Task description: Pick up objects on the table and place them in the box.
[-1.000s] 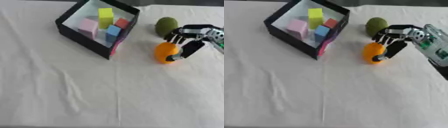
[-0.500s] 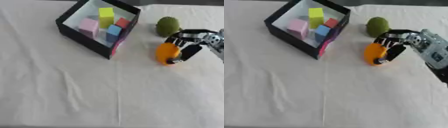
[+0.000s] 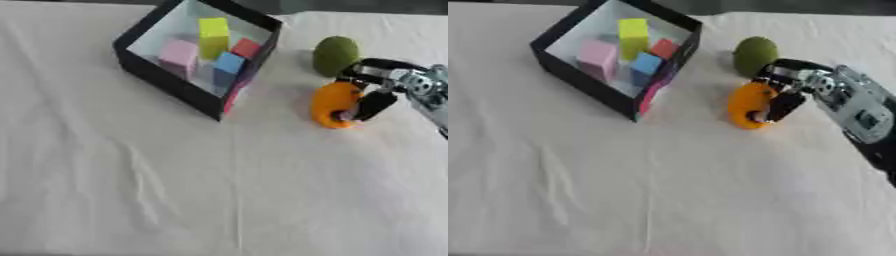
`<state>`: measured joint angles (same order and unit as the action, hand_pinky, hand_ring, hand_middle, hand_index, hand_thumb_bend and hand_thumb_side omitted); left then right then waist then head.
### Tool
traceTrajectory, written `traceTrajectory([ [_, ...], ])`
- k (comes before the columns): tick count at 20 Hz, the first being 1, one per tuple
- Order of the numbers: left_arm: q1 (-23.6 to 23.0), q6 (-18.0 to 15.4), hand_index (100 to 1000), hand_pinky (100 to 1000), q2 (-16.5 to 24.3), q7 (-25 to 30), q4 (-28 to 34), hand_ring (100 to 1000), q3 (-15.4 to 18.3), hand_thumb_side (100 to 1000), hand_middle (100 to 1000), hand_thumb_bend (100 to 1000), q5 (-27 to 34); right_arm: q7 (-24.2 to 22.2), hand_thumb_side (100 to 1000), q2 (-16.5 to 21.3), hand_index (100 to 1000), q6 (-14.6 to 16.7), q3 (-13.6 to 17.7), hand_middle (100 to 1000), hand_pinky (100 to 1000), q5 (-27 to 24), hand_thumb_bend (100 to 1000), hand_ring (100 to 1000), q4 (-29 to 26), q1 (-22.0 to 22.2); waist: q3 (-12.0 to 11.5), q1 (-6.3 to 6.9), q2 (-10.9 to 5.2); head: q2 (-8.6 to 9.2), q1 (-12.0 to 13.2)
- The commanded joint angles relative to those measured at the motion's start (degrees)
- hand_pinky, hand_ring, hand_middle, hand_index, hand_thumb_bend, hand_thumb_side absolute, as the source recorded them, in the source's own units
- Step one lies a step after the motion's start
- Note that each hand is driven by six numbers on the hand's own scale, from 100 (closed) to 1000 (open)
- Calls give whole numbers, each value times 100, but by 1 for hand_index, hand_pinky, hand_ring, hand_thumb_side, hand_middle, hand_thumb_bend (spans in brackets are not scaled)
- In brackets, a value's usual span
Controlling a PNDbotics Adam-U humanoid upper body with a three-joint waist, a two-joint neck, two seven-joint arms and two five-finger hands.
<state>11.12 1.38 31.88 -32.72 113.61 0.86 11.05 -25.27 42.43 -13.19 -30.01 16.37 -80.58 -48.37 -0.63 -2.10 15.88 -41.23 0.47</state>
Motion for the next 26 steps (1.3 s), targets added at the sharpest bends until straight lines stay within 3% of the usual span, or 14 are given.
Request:
traceTrajectory([
  [1, 9, -47, 813, 578, 109, -21, 98, 737, 72, 733, 741, 369, -20, -142, 100, 423, 634, -58, 269, 481, 726, 6, 266, 589, -627, -170, 20, 6, -133, 11, 17],
  [2, 3, -57, 812, 578, 106, -29, 98, 737, 79, 733, 741, 369, -26, -201, 100, 473, 633, -80, 342, 479, 725, 11, 333, 587, -797, -207, 25, 5, -135, 12, 17],
  [6, -29, -68, 812, 577, 101, -35, 98, 737, 80, 732, 741, 369, -47, -337, 100, 448, 631, -219, 653, 477, 725, 2, 314, 582, -1358, -559, 44, 11, -152, 1, 34],
  [10, -31, -65, 812, 578, 86, -29, 98, 736, 70, 732, 740, 370, -40, -518, 100, 3, 636, -344, 644, 482, 731, 98, 305, 586, -1376, -1230, 27, 20, -188, -24, 18],
  [13, 5, -69, 811, 578, 64, -10, 98, 736, 55, 729, 740, 372, -19, -583, 100, -712, 645, -323, 531, 490, 739, 480, 300, 591, -842, -1781, -7, 47, -195, -21, -19],
  [17, 114, -111, 812, 580, 33, 19, 98, 735, 33, 723, 739, 375, 17, -430, 100, -1680, 652, -34, 471, 497, 746, 1105, 300, 595, 226, -2254, -96, 98, -165, 1, -127],
  [26, 372, -291, 811, 581, -52, 83, 98, 734, -26, 711, 739, 384, 94, 473, 100, -3198, 663, 626, 854, 507, 760, 2345, 311, 602, 2412, -2373, -296, 204, -111, 34, -400],
])
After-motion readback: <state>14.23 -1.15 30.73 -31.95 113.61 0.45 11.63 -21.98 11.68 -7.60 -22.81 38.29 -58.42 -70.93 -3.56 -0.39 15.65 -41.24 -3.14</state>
